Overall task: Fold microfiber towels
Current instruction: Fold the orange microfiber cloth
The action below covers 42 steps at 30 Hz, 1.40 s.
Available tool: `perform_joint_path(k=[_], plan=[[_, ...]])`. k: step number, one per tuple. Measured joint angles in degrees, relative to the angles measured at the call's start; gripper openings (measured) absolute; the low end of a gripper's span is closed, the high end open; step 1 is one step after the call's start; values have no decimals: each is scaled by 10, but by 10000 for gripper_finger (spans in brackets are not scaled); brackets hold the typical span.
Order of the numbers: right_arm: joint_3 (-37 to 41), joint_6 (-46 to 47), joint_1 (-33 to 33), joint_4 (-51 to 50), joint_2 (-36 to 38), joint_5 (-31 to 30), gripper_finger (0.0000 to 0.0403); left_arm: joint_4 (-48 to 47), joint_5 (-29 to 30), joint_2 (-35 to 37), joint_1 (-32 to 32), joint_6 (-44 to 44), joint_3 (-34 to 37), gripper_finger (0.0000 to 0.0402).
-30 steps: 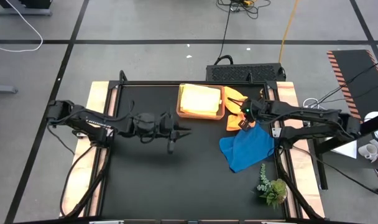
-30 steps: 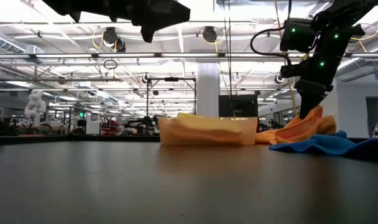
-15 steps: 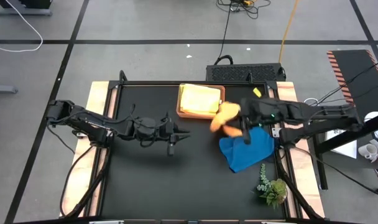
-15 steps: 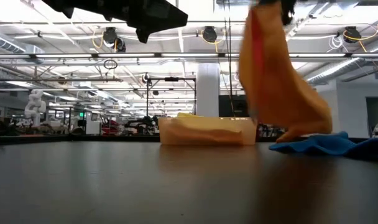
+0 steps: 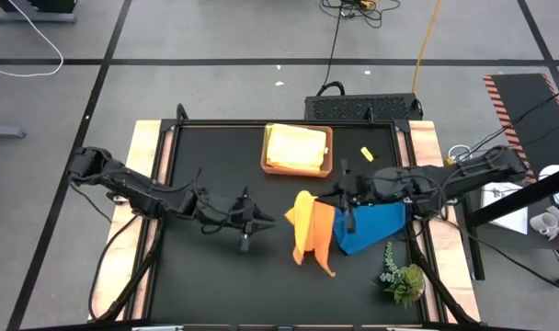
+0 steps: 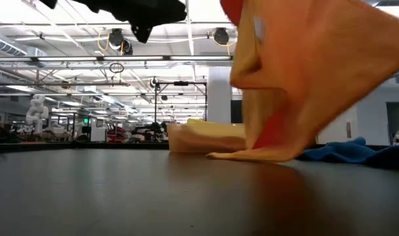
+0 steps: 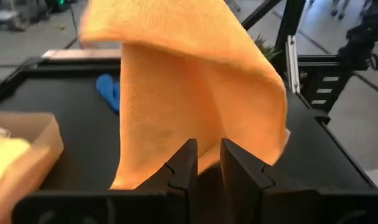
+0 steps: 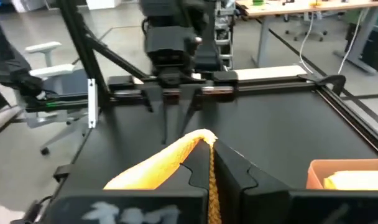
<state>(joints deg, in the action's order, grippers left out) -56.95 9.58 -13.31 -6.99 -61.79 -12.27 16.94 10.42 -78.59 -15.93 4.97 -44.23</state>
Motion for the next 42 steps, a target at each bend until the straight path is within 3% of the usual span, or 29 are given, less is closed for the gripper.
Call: perform_joint_path(k=[6, 11, 22, 26, 35, 42], plan=[[0, 0, 23, 36, -36, 1, 0, -23, 95, -26, -46, 64, 0, 72], [0, 0, 47, 64, -64, 1, 0, 6, 167, -93, -62, 120, 0, 72], [0, 2, 92, 65, -115, 3, 0, 81, 202, -222, -58, 168, 0, 79], [0, 0, 99, 67, -122, 4, 0, 75, 205, -254, -43, 213, 0, 114], [1, -13, 100, 69, -119, 5, 0, 83, 196, -294, -12, 259, 0, 236], [1, -13, 99, 68, -119, 34, 0, 44, 192, -293, 12, 256, 0, 286]])
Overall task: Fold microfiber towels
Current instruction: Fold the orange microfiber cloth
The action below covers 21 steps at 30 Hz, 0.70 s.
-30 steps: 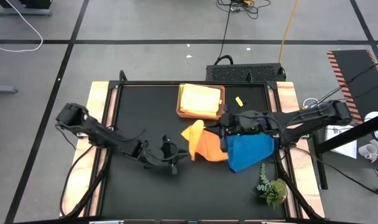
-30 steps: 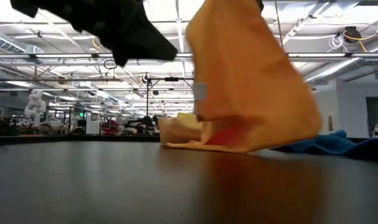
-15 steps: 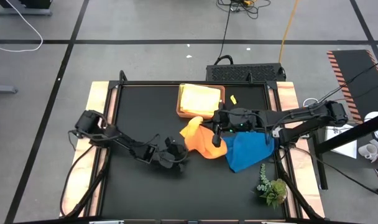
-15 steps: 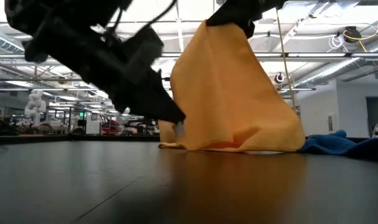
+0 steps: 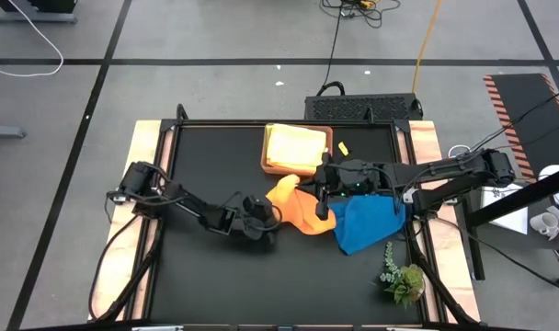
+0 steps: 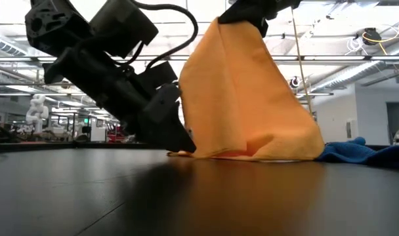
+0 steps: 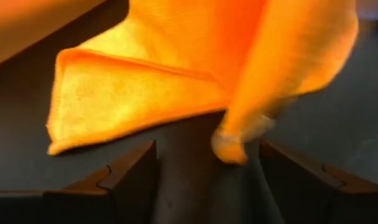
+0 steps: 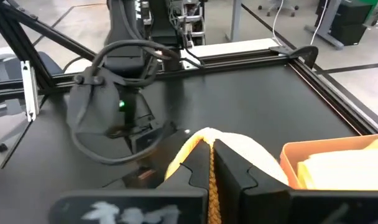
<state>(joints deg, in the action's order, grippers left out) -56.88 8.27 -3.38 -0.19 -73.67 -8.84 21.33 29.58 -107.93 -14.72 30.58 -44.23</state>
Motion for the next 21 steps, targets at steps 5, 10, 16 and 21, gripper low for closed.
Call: perform_joint_path(k=[5, 10, 16, 21], plan=[[0, 0, 0, 0, 0, 0, 0, 33, -48, -1, 12, -45, 0, 295], [0, -4, 0, 0, 0, 0, 0, 62, -89, -2, 16, -81, 0, 259], [0, -6, 0, 0, 0, 0, 0, 59, -88, -2, 16, -107, 0, 127], [0, -6, 0, -1, 4, 0, 0, 27, -89, 13, 16, -132, 0, 13]])
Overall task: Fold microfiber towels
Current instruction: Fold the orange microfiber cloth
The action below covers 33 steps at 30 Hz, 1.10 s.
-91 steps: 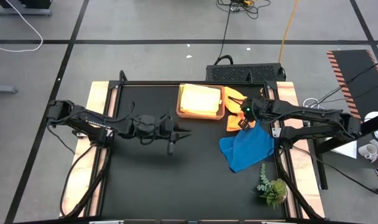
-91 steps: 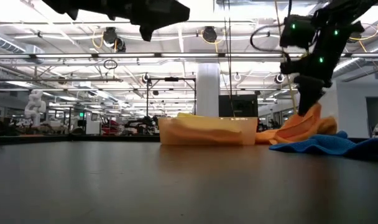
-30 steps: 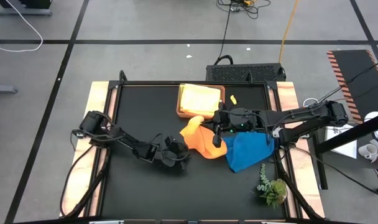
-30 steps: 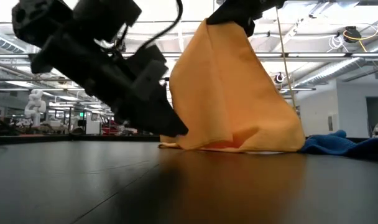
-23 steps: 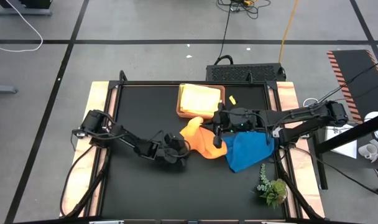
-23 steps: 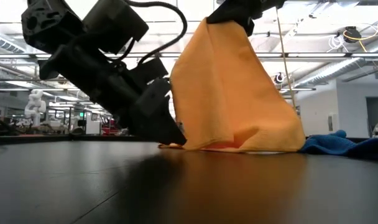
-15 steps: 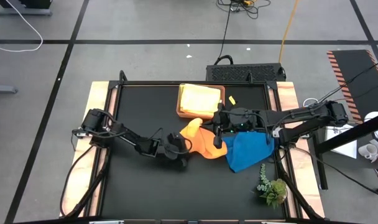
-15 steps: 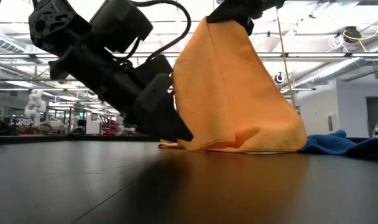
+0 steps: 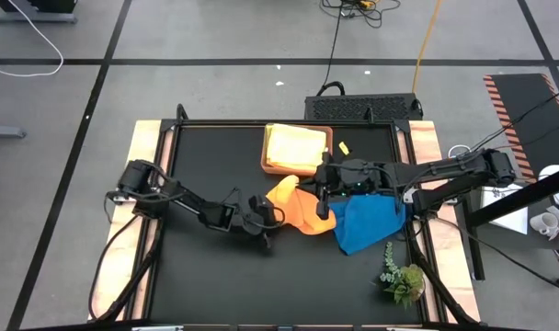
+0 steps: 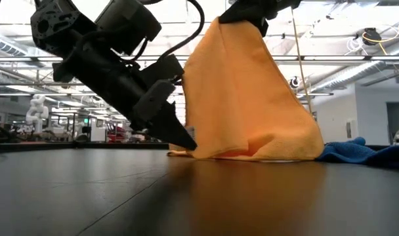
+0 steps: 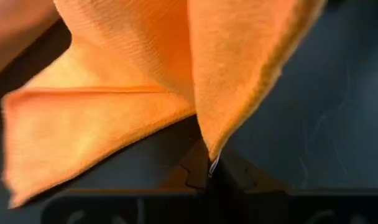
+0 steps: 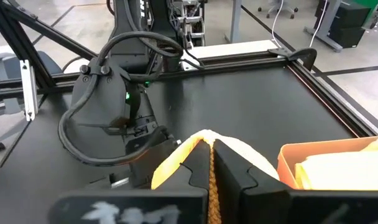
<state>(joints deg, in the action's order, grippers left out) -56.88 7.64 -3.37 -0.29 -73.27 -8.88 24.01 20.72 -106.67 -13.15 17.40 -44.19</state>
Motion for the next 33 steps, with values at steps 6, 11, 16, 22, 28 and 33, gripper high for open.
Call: perform_joint_path(k=[6, 11, 16, 22, 28, 33], plan=[[0, 5, -28, -22, 37, 1, 0, -187, 9, 144, -24, -8, 0, 4], [0, 31, -91, -30, 67, 12, 0, -326, 34, 320, -89, -4, -9, 3], [0, 72, -183, 3, 55, 47, 0, -357, 49, 437, -186, 12, -46, 2], [0, 86, -278, 98, 31, 47, 0, -393, 108, 442, -308, -16, -147, 1], [8, 81, -309, 114, 31, 16, 0, -533, 173, 397, -342, -8, -240, 1], [70, 121, -273, 107, 14, -13, 0, -607, 134, 361, -283, 86, -198, 1]])
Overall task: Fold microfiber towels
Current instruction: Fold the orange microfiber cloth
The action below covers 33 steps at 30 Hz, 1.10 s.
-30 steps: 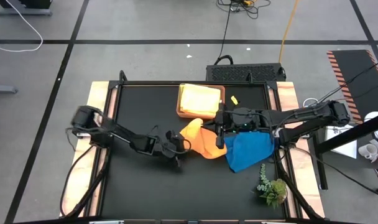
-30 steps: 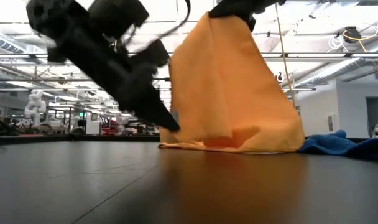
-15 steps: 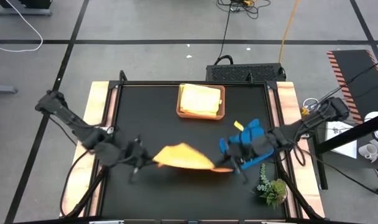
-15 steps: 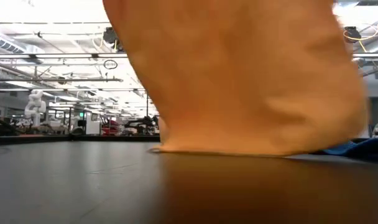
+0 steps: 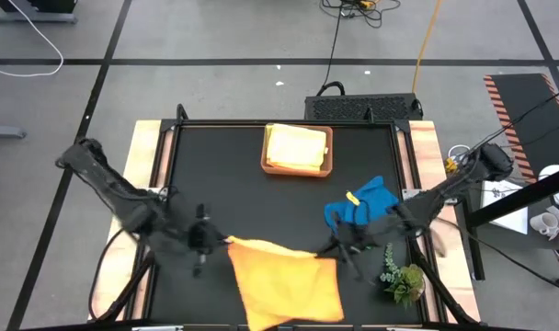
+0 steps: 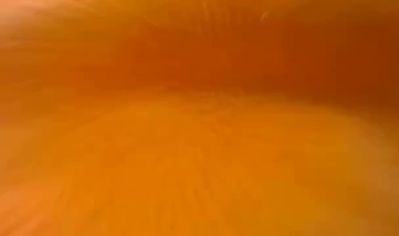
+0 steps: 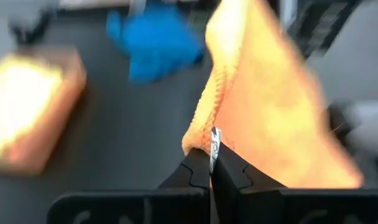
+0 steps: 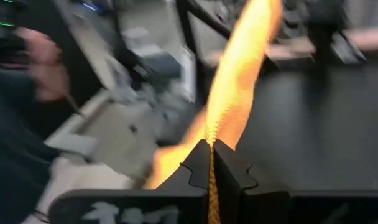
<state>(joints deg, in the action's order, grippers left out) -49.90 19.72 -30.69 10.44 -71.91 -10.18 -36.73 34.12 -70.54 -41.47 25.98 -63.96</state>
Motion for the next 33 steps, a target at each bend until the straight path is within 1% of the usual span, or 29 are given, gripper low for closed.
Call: perform_joint_path(k=[3, 5, 7, 10, 11, 12, 15, 17, 19, 21, 24, 26, 29, 33], plan=[[46, 35, 35, -1, -25, -1, 0, 8, -37, -19, 40, 32, 57, 1], [73, 57, 58, 1, -44, -1, 0, 30, -58, -28, 71, 36, 93, 1], [94, 66, 83, 4, -64, -1, 4, 38, -66, -31, 104, 26, 124, 1], [109, 62, 115, 9, -91, 3, 20, 42, -47, -30, 152, -18, 146, 1], [109, 56, 126, 11, -101, 15, 27, 36, -36, -29, 169, -31, 150, 1], [109, 49, 134, 14, -110, 27, 35, 27, -23, -29, 186, -46, 151, 1], [104, 27, 158, 14, -123, 33, 62, 40, 1, -27, 238, -108, 148, 1], [101, 6, 173, 18, -120, 28, 80, 51, 3, -27, 264, -157, 148, 1], [102, -12, 189, 19, -110, 27, 99, 68, -9, -29, 282, -196, 148, 0], [101, -29, 201, 14, -97, 24, 114, 85, -41, -38, 283, -228, 148, 0], [101, -51, 216, 25, -90, 12, 132, 101, -87, -61, 259, -246, 148, 0], [101, -52, 227, 22, -94, 12, 139, 122, -92, -85, 238, -248, 148, 0], [101, -27, 254, 44, -122, 14, 144, 135, -93, -128, 207, -244, 149, 0], [102, -4, 298, 80, -167, 52, 144, 162, -92, -173, 182, -233, 149, 1]])
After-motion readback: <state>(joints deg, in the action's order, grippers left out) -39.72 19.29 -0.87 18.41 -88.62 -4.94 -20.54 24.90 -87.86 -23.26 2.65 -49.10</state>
